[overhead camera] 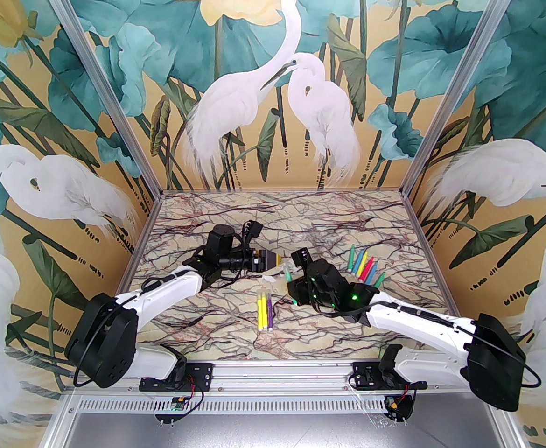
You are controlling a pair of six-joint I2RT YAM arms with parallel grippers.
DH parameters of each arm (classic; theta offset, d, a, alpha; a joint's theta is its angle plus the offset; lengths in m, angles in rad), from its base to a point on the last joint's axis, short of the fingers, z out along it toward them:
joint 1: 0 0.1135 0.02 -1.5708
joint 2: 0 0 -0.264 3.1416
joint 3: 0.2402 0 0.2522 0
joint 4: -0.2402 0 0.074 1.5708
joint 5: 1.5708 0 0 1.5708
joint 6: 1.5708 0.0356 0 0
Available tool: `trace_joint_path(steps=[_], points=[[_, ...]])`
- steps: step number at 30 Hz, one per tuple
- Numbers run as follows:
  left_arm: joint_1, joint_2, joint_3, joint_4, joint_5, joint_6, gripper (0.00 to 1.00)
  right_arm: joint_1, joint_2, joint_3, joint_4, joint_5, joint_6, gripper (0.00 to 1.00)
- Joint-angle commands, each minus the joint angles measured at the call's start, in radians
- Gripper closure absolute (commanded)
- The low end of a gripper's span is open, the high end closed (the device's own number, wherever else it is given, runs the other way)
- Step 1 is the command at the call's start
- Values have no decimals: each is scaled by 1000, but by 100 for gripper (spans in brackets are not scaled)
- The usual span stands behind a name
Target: Open the pen caps
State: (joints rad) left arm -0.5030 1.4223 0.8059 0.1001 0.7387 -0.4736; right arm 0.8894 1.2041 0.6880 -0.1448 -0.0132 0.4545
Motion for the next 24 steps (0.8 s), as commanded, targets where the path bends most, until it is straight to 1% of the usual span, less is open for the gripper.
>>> trace_joint_path(steps=[1,5,11,15,18,24], points=[[-14,21,27,45,46,-21,34,8,6,38,15,-5,-26,86],[-20,33,31,51,51,-25,35,11,8,47,18,-5,-33,85],[-31,51,36,84,58,-48,42,14,35,68,20,-14,-40,86],[-34,62,43,85,59,-56,49,17,52,80,30,-18,-43,86],[-38,67,45,87,62,-56,51,20,60,91,32,-17,-49,86],[-42,73,48,85,67,-57,59,19,67,102,36,-18,-56,86]])
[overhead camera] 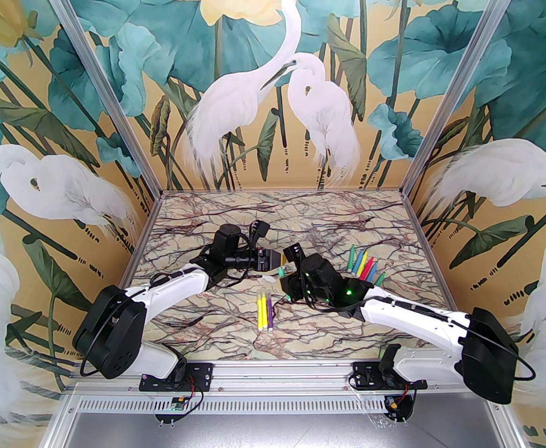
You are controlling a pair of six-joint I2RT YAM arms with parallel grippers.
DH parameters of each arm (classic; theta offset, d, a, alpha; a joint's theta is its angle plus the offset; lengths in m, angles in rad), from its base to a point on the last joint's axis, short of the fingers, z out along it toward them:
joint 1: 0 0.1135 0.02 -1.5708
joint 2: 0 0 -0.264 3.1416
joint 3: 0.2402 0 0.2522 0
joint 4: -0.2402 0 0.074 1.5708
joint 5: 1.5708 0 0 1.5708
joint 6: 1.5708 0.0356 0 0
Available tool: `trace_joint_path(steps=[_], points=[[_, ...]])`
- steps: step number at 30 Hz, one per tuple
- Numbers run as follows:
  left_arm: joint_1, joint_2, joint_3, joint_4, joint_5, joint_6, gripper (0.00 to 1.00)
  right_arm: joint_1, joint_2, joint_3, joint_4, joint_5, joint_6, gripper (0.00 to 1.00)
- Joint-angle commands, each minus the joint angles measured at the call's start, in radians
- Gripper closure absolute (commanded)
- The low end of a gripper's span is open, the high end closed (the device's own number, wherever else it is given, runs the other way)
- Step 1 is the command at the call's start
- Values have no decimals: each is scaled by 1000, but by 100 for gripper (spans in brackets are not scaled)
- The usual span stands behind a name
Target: Open the pen caps
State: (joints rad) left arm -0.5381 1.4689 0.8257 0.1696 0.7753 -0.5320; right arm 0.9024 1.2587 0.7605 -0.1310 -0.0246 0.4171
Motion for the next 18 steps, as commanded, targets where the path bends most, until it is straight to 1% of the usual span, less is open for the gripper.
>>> trace_joint_path(steps=[1,5,8,11,15,18], points=[[-7,28,29,16,29,3,61,7,13,30,24,-6,-20,86],[-8,36,36,13,32,0,69,7,20,35,27,-8,-21,86],[-9,37,38,14,33,-1,72,8,23,37,28,-6,-25,86],[-10,42,43,11,34,-1,77,7,26,38,29,-5,-26,86],[-11,41,45,13,34,-2,80,7,25,39,27,-2,-31,86],[-11,45,49,10,35,-1,84,7,25,36,29,2,-31,86]])
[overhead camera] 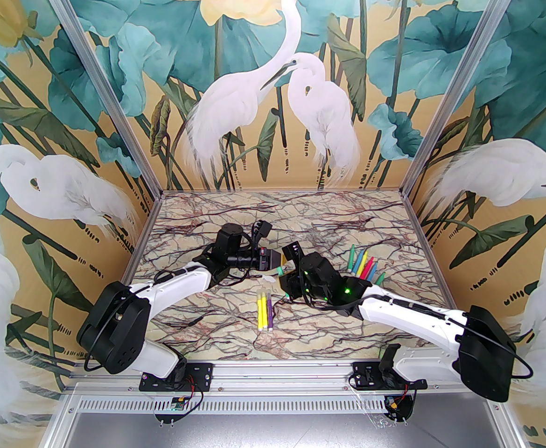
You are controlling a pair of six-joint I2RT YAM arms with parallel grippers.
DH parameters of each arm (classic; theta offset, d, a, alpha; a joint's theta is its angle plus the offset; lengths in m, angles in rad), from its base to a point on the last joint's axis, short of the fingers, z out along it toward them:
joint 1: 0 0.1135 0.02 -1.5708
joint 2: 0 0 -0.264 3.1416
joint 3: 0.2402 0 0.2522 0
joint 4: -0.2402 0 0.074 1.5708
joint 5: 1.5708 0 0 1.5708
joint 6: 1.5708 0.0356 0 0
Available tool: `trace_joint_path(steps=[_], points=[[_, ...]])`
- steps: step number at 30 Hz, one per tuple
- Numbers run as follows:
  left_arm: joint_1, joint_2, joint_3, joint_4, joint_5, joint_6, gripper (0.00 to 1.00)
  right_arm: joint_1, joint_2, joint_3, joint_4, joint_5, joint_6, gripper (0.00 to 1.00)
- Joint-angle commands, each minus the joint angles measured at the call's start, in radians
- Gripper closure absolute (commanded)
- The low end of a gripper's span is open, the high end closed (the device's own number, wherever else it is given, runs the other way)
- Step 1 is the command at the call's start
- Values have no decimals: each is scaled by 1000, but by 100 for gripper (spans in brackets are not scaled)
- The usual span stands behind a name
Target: Open the pen caps
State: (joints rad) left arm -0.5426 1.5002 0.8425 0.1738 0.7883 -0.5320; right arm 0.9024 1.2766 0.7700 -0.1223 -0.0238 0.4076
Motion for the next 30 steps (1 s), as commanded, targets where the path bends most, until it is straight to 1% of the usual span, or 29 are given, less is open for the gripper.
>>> trace_joint_path(steps=[1,6,8,14,20,27,30], points=[[-6,15,33,5,23,-2,85,7,7,25,20,1,-21,85],[-7,15,37,10,26,-8,90,7,7,16,29,9,-23,69],[-7,16,41,15,32,-17,91,7,10,9,39,8,-17,65],[-7,14,44,47,60,-43,93,7,30,8,58,1,-9,63],[-7,10,42,61,71,-53,93,7,37,16,58,-1,-10,67],[-6,6,40,47,57,-44,93,7,22,13,40,0,-13,84],[-6,5,46,23,35,-36,97,7,11,2,36,-1,-12,89]])
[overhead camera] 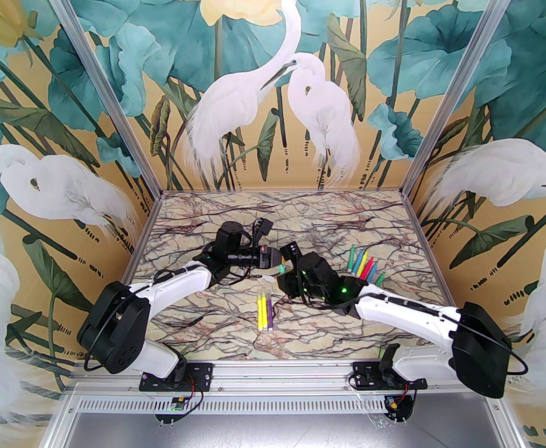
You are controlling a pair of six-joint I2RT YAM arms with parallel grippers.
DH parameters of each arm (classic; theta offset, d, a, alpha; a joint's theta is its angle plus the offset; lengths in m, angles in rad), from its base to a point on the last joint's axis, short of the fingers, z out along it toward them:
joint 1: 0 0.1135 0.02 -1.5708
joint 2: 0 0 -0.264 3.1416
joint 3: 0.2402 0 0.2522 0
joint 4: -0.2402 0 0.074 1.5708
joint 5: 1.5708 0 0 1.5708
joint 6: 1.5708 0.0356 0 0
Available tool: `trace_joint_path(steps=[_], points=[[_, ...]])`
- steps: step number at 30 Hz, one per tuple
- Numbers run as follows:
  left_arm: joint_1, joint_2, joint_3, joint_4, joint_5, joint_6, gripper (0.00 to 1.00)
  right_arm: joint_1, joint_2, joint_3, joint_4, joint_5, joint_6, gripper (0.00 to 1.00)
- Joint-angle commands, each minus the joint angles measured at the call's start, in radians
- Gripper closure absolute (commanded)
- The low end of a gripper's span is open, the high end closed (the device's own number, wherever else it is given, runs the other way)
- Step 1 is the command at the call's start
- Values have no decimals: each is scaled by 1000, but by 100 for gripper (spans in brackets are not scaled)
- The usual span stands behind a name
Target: Open the pen caps
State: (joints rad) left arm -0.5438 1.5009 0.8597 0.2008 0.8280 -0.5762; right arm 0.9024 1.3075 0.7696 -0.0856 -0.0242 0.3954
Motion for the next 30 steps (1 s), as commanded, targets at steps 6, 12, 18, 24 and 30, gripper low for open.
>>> trace_joint_path(steps=[6,12,18,24,30], points=[[-2,1,50,-51,-63,15,100,7,-46,-30,-10,1,4,94],[21,-9,58,-69,-109,-1,100,7,-61,-63,-23,4,18,97],[65,-27,44,-57,-128,-38,100,7,-67,-106,-16,4,44,99],[110,-42,33,-60,-120,-47,100,8,-79,-138,-14,-4,49,100],[131,-43,31,-62,-120,-51,100,7,-59,-135,-34,-14,37,100]])
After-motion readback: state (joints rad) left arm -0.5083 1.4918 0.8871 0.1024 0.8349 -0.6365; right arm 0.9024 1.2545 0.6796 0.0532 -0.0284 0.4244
